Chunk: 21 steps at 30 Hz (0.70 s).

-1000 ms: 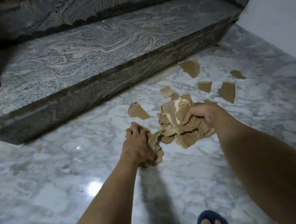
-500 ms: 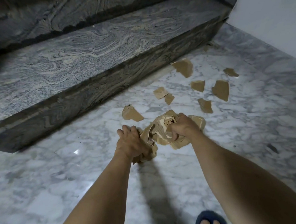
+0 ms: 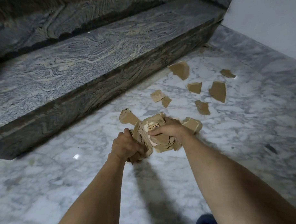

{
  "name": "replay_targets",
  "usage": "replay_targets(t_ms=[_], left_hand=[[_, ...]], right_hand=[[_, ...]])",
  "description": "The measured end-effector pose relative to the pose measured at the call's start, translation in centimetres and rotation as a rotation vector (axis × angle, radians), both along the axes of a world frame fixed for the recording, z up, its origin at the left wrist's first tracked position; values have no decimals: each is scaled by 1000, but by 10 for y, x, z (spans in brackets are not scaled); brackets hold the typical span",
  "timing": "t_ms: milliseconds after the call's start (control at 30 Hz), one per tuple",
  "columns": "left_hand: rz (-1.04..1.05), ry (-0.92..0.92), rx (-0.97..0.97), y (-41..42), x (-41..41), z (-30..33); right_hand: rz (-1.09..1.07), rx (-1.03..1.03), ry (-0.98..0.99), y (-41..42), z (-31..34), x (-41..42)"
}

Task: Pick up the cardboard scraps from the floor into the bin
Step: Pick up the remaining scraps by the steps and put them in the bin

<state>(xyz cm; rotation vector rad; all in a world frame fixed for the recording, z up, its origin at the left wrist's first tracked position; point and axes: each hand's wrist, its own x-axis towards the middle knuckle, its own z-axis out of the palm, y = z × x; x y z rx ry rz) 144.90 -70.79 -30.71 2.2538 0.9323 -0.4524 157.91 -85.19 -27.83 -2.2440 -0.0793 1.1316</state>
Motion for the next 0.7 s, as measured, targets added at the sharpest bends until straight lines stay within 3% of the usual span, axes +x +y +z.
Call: replay_targets(t_ms=[167, 367, 467, 600, 700], left_hand=[[-11, 33, -44, 6, 2, 2], [-96, 62, 40, 5, 3, 8], [-131, 13, -45, 22, 8, 12], [41, -128, -189, 73, 27, 15], [126, -162, -235, 101, 49, 7]], right_hand=[[-65, 30, -13, 11, -4, -1], [34, 15, 10, 6, -3, 5], [-60, 117, 57, -4, 1, 24], [-253, 290, 105, -30, 18, 61], [-203, 306, 127, -34, 19, 71]])
